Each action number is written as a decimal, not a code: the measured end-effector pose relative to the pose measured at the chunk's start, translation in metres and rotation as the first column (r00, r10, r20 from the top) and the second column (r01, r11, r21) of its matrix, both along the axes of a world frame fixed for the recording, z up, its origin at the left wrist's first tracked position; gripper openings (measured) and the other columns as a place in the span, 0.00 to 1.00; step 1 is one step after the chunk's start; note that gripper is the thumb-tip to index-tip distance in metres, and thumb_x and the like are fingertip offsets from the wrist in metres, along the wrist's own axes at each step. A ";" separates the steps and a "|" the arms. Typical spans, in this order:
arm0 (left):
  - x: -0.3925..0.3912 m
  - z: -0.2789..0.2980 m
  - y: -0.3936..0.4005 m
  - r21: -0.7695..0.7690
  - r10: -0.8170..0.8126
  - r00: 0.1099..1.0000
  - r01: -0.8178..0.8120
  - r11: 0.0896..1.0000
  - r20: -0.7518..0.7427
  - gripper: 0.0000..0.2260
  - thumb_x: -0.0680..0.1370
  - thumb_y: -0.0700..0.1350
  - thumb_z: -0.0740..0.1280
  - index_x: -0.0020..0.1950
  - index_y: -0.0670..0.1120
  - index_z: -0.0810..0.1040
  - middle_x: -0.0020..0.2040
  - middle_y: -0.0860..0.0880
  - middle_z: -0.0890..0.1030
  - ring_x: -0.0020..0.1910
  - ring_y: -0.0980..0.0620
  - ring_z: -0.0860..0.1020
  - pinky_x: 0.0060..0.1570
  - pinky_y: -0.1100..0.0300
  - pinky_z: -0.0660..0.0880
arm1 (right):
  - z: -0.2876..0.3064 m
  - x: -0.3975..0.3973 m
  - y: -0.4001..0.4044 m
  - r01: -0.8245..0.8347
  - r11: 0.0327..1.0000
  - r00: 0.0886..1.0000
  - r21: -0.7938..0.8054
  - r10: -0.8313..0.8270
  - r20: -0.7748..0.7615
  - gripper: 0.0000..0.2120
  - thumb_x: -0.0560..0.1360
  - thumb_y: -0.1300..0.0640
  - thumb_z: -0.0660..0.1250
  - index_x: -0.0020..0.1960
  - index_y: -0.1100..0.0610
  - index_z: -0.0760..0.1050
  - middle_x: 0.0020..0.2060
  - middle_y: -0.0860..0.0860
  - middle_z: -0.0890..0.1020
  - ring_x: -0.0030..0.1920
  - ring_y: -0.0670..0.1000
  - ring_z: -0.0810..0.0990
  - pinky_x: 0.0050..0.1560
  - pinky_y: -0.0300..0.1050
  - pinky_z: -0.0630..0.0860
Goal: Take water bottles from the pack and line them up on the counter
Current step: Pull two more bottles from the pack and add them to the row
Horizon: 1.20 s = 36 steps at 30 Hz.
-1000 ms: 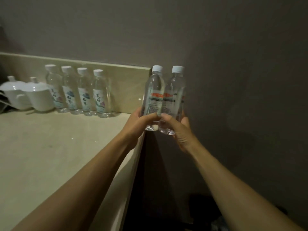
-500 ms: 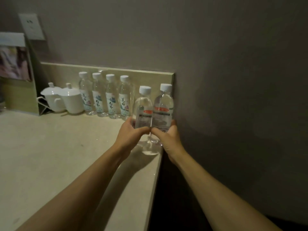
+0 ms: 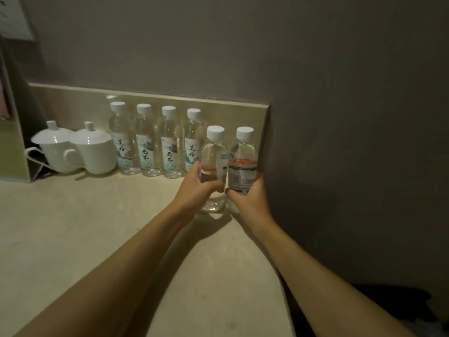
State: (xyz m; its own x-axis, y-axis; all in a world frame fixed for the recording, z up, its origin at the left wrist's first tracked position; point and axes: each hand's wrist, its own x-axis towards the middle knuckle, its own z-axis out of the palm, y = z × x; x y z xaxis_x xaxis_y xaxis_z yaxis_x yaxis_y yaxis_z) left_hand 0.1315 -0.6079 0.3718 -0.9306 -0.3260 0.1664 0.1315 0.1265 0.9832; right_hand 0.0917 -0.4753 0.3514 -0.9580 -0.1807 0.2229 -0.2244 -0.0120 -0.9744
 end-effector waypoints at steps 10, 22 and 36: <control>-0.004 0.003 -0.010 -0.283 0.009 0.999 0.001 0.959 0.033 0.31 0.65 0.57 0.80 0.63 0.50 0.73 0.59 0.50 0.80 0.58 0.49 0.80 0.59 0.48 0.78 | 0.011 0.012 0.014 -0.038 0.982 0.998 0.188 0.029 0.050 0.26 0.71 0.60 0.74 0.66 0.55 0.68 0.55 0.50 0.80 0.56 0.48 0.82 0.48 0.39 0.80; -0.001 0.004 -0.014 -0.433 0.095 0.994 -0.111 0.894 -0.060 0.39 0.62 0.59 0.81 0.68 0.49 0.70 0.62 0.49 0.78 0.59 0.51 0.77 0.60 0.52 0.76 | 0.005 -0.001 0.016 -0.136 0.951 0.991 0.278 0.132 0.033 0.28 0.73 0.54 0.69 0.70 0.52 0.63 0.63 0.53 0.75 0.60 0.50 0.77 0.57 0.47 0.78; -0.003 0.002 -0.016 -0.468 0.042 0.999 -0.052 0.882 -0.031 0.31 0.68 0.55 0.79 0.66 0.47 0.73 0.59 0.48 0.81 0.57 0.50 0.80 0.58 0.49 0.79 | 0.004 -0.014 0.022 -0.099 0.858 0.991 0.505 0.133 -0.033 0.29 0.70 0.41 0.69 0.68 0.50 0.67 0.63 0.49 0.70 0.60 0.52 0.76 0.61 0.53 0.76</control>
State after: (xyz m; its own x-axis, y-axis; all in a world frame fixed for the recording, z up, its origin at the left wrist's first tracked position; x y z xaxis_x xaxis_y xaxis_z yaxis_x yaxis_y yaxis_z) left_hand 0.1288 -0.6238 0.3736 -0.9110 -0.2492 0.3286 0.1325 0.5778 0.8053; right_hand 0.0780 -0.4534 0.3552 -0.9098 -0.3935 0.1322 -0.3140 0.4439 -0.8393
